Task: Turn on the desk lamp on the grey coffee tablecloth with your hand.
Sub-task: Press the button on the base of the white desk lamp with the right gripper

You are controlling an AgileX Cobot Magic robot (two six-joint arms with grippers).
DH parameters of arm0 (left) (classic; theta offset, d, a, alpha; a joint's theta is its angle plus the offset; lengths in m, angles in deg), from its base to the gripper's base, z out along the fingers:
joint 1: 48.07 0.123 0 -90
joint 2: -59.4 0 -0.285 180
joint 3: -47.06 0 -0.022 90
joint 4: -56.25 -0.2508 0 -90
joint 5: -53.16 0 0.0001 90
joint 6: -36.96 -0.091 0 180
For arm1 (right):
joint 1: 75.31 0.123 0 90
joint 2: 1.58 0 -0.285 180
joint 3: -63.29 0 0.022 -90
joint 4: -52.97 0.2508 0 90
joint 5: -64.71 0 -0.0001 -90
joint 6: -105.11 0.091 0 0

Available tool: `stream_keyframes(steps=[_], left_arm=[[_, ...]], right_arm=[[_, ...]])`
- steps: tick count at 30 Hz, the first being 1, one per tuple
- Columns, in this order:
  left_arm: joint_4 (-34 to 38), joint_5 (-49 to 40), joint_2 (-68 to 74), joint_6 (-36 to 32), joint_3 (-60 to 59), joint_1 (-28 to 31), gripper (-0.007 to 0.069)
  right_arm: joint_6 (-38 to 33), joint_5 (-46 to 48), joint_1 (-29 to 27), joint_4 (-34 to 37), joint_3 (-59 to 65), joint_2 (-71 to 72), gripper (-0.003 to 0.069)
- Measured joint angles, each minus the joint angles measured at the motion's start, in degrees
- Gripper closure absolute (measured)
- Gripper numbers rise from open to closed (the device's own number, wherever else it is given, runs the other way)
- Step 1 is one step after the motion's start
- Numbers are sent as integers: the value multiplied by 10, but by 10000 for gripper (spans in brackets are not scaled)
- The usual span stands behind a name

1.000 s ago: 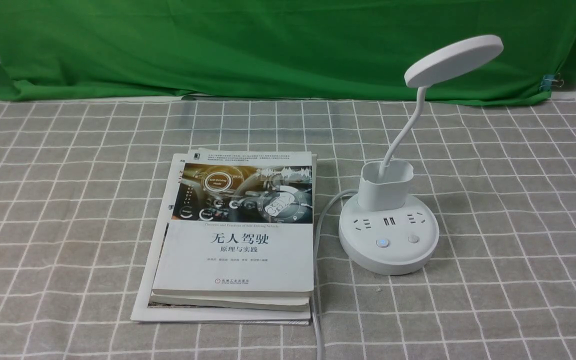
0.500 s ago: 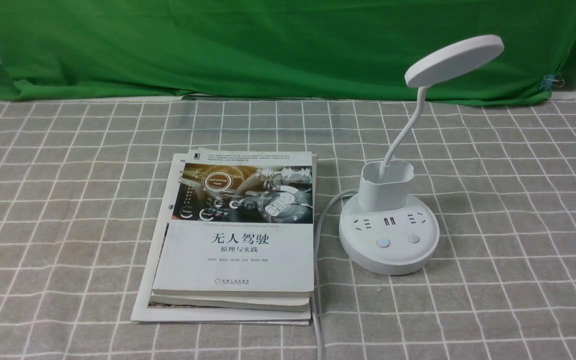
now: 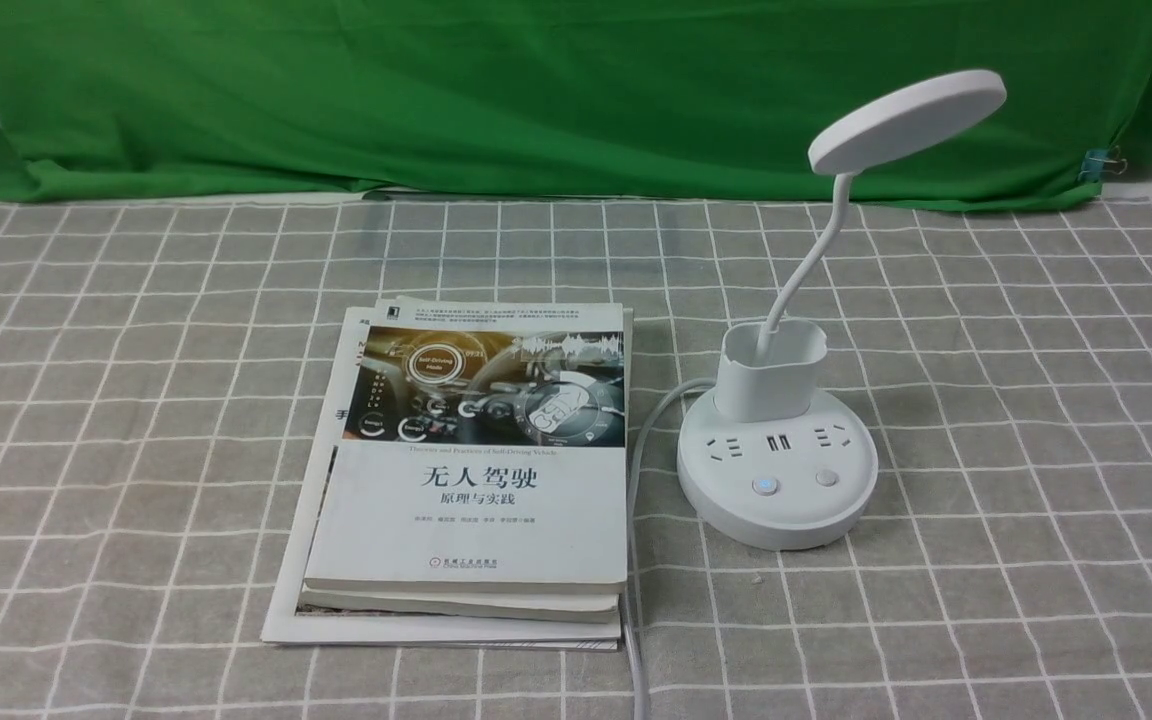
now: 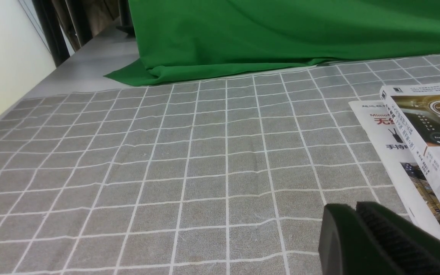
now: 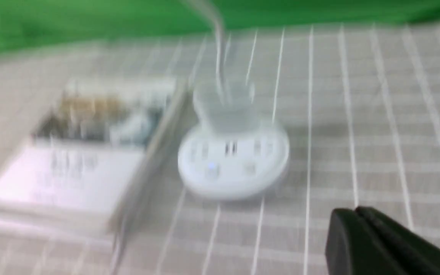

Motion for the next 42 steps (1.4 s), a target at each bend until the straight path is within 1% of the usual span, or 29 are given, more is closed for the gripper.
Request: stream_keyframes(steps=[4,6,7,9,10,14,15,16,18,25,30,42], left_arm=[[0,0,0,0,0,0,606],[0,0,0,0,0,0,606],[0,0,0,0,0,0,606],[0,0,0,-1,0,0,606],[0,0,0,-1,0,0,606],[0,0,0,-1,0,0,606],[0,0,0,-1,0,0,606],[0,0,0,-1,0,0,606],[0,0,0,-1,0,0,606],[0,0,0,-1,0,0,606],[0,0,0,-1,0,0,606],[0,0,0,0,0,0,606]], right_arm=[[-30,46,0,-3,-68,-145,623],[-39,55,2,-4,-97,-214,623],[-40,56,2,-4,-100,-221,623],[-45,58,17,-7,-136,-302,623],[-46,58,19,-8,-136,-303,623],[-51,59,80,-23,-209,-426,627],[-51,59,80,-24,-212,-431,627],[-51,59,98,-33,-236,-464,627],[-51,59,107,-39,-261,-502,627],[-51,32,110,-44,-317,-589,627],[-51,29,111,-46,-341,-636,627],[-51,6,111,-49,-351,-684,628]])
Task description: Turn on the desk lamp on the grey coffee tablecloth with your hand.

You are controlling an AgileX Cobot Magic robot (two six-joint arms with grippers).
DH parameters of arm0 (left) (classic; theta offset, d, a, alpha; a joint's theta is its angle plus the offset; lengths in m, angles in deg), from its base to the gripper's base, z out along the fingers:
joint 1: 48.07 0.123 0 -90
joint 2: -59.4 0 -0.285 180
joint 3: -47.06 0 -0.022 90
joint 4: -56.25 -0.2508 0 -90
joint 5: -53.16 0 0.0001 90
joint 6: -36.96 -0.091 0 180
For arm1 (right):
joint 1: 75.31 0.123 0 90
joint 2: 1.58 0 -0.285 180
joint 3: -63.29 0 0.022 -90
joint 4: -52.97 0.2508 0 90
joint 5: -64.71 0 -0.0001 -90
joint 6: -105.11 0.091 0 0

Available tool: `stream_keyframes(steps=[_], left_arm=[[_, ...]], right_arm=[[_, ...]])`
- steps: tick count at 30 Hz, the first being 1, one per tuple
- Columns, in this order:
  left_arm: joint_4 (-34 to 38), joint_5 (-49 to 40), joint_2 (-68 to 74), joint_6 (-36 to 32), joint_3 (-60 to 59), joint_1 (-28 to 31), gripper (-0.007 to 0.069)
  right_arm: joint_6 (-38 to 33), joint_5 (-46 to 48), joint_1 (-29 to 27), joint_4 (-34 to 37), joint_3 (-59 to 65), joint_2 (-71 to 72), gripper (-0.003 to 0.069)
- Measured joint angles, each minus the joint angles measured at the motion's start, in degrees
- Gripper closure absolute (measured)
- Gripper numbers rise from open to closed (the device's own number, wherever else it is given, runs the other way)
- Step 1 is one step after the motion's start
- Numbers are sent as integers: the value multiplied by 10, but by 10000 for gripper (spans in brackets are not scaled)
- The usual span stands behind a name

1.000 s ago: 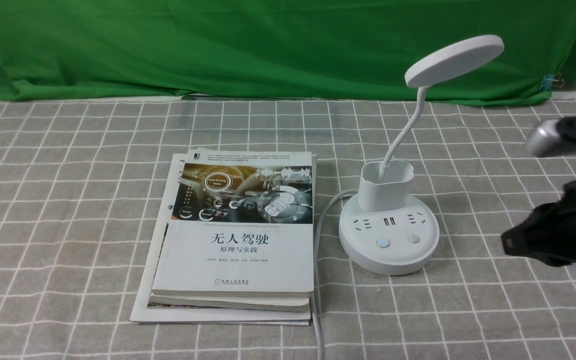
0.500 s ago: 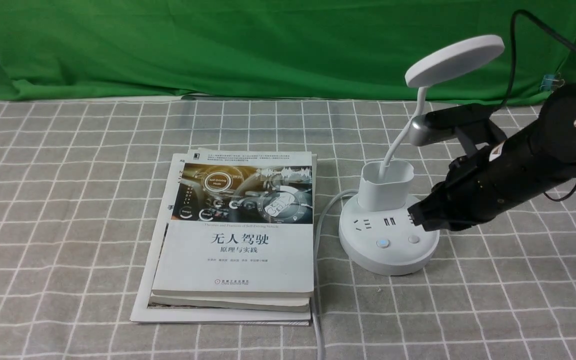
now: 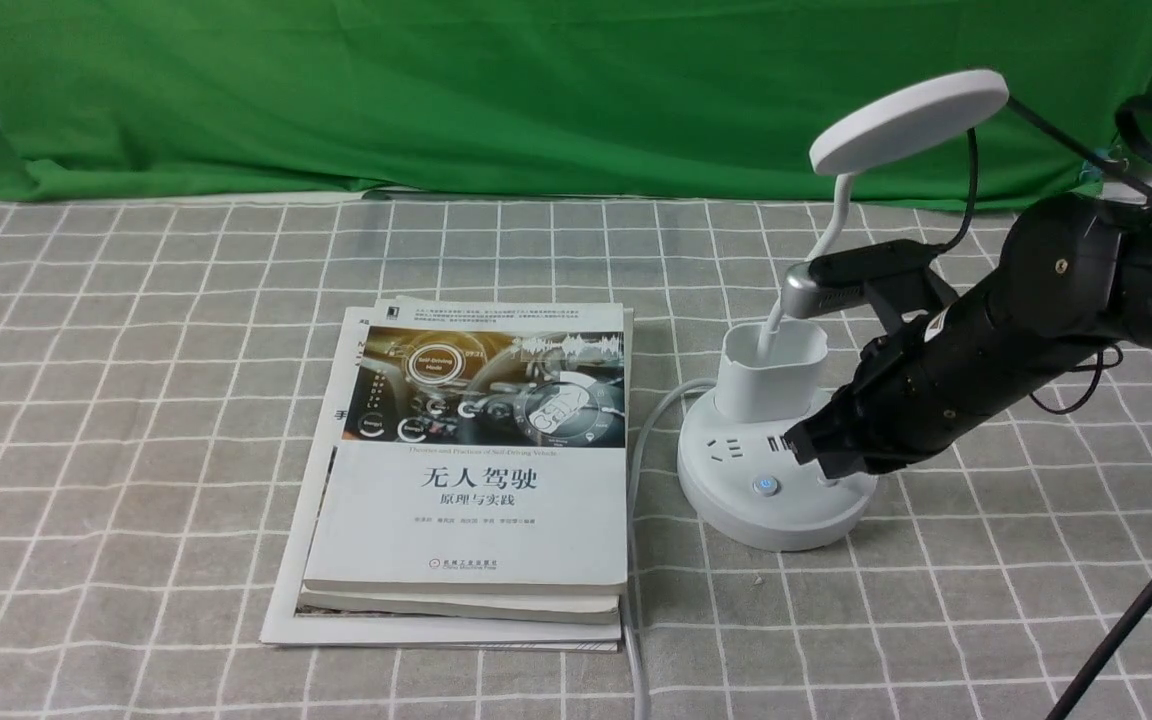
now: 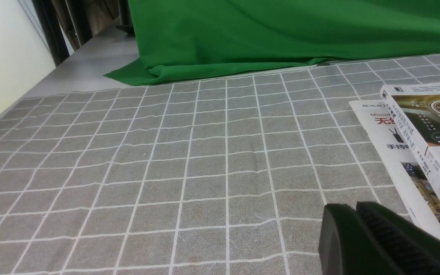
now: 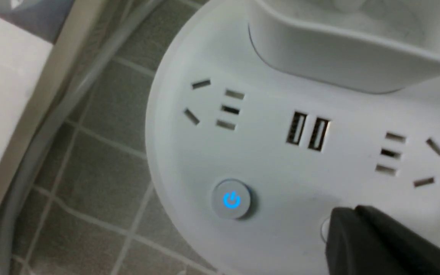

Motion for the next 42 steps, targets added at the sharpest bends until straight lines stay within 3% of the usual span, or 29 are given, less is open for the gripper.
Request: stream_keyframes(steps=[9,24,42], left_arm=[[0,0,0,0,0,0,606],[0,0,0,0,0,0,606],[0,0,0,0,0,0,606]], right_arm=[[0,-24,-1,9,-11,-24,626],[1,-22,-1,3,56,75,626],[45,-42,-1,3,333,536,625]])
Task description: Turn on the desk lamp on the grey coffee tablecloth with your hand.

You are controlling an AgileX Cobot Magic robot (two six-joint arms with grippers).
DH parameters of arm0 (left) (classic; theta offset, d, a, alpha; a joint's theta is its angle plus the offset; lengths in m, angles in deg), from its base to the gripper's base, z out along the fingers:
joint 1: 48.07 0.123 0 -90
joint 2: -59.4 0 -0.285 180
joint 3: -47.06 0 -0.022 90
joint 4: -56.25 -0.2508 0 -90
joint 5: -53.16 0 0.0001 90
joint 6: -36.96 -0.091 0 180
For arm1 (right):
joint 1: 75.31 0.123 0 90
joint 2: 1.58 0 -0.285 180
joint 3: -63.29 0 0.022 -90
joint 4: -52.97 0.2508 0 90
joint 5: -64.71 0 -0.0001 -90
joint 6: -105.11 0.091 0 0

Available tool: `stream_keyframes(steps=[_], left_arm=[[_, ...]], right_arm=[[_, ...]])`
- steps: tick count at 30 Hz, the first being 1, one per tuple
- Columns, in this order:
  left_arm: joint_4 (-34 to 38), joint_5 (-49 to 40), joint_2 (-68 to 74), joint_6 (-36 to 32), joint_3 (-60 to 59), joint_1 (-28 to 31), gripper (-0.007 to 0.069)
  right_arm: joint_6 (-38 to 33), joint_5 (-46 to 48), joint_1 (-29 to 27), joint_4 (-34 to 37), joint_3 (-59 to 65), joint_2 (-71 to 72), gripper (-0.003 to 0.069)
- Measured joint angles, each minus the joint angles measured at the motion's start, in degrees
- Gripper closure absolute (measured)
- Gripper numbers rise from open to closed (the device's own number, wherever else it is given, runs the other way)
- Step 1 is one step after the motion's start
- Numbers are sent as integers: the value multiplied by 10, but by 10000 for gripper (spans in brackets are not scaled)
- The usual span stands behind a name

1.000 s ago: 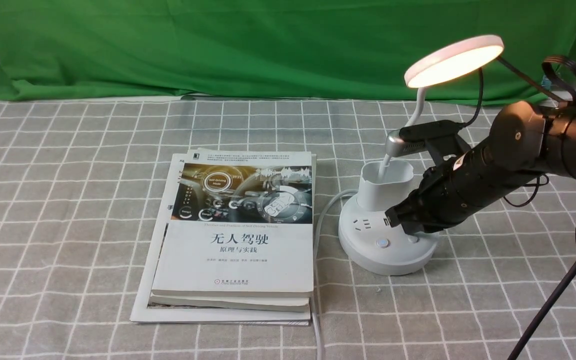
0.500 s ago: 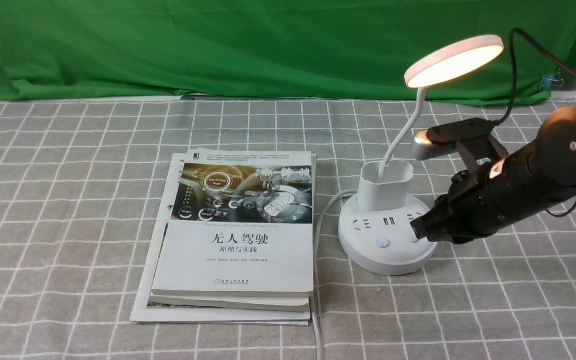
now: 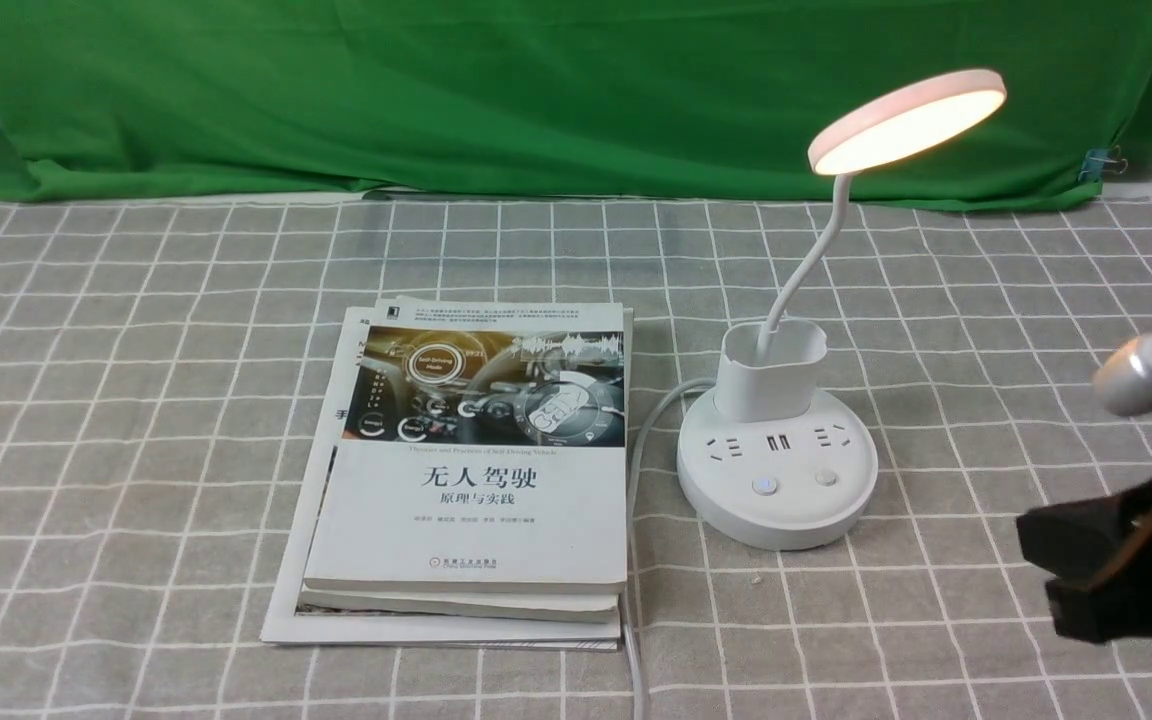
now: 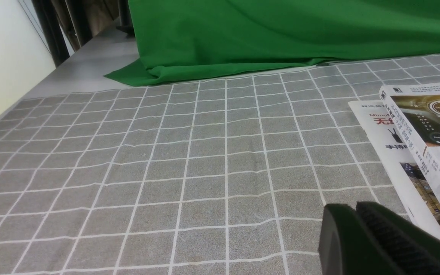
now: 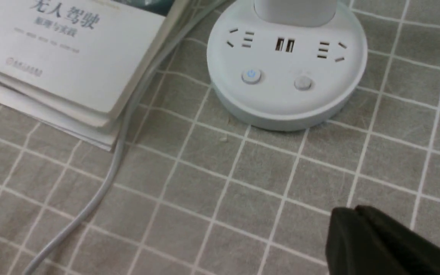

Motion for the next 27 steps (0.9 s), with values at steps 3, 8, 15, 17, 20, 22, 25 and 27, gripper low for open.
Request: stream_keyframes(steps=[3,8,15,17,20,22,25,27], left_arm=[[0,0,0,0,0,0,606],[0,0,0,1,0,0,606],[0,0,0,0,0,0,606],[0,0,0,0,0,0,606],[0,0,0,0,0,0,606],[-1,0,0,0,0,0,606],[-2,0,0,0,0,0,606],[-2,0,0,0,0,0,606]], right_arm=[[4,1,0,0,27,62,622],[5,1,0,-1,38,129,615],[5,-11,1,-10,43,179,610],[4,-67,-5,-14,73,209,632],[-3,-154,-32,-18,138,257,633],[-7,-193,-48,-19,183,292,633],[-15,-242,-74,-20,256,356,633],[-16,-252,-84,-20,297,399,633]])
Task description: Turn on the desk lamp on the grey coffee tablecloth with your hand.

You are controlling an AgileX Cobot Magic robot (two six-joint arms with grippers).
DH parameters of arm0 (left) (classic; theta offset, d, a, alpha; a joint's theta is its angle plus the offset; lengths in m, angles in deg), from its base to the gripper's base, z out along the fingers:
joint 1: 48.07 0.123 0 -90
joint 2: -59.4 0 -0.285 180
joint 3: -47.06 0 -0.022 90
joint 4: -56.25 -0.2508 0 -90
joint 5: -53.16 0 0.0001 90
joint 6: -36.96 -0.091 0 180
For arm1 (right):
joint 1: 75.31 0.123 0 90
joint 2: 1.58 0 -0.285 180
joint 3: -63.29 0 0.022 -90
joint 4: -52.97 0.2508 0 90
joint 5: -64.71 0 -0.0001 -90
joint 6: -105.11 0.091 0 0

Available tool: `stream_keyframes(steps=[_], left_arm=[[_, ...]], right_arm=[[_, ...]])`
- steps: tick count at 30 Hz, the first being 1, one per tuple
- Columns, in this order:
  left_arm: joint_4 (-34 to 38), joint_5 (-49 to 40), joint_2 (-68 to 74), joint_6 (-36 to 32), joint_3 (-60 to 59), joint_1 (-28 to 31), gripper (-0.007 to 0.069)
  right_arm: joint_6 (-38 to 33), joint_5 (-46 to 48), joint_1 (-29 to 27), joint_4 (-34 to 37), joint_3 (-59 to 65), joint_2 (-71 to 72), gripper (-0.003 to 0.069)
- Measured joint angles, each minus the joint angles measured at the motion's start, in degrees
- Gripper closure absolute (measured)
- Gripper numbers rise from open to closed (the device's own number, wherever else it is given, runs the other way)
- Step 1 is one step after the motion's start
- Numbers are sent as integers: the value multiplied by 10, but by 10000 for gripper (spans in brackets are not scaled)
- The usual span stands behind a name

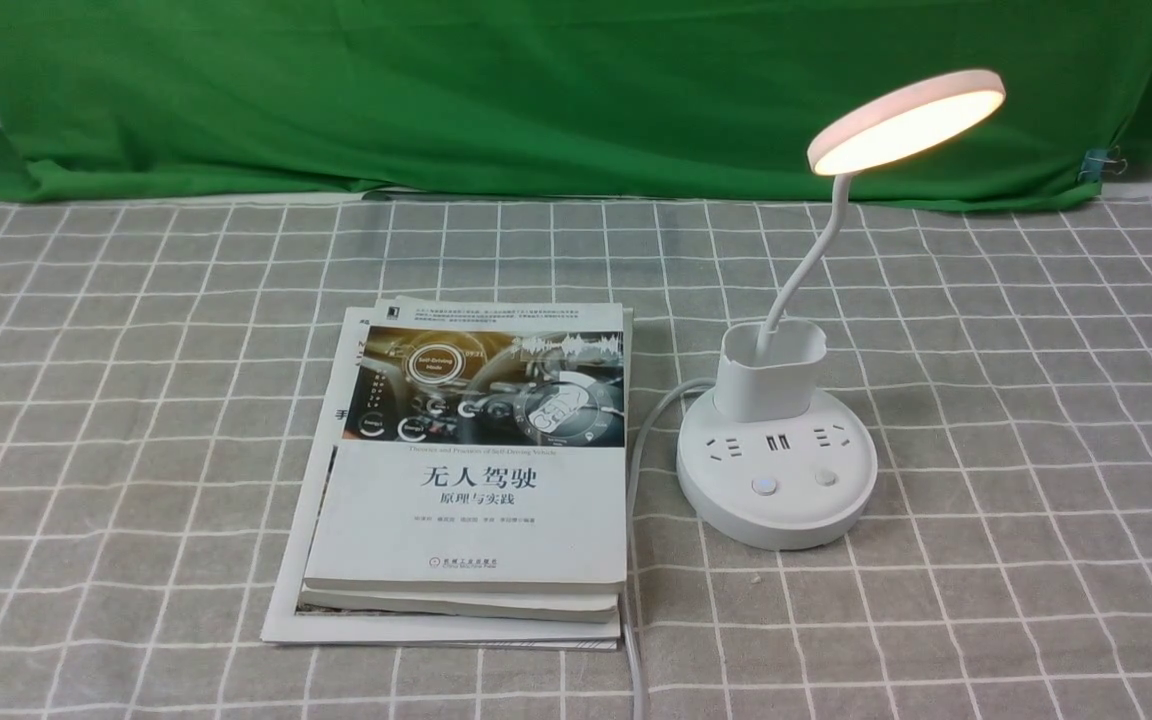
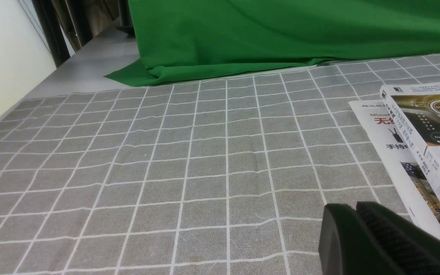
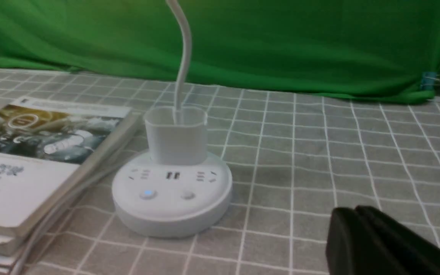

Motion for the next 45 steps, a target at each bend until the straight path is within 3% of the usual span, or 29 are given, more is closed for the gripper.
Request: stream_keyframes(steps=[5,9,45], left_arm=[[0,0,0,0,0,0,606],[0,0,0,0,0,0,606],[0,0,0,0,0,0,606]], right_arm=[[-1,-1,-11,-9,49,85,631],[-5,51,-13,-17,49,119,631],[-12,83,-13,-23,49,121,561]])
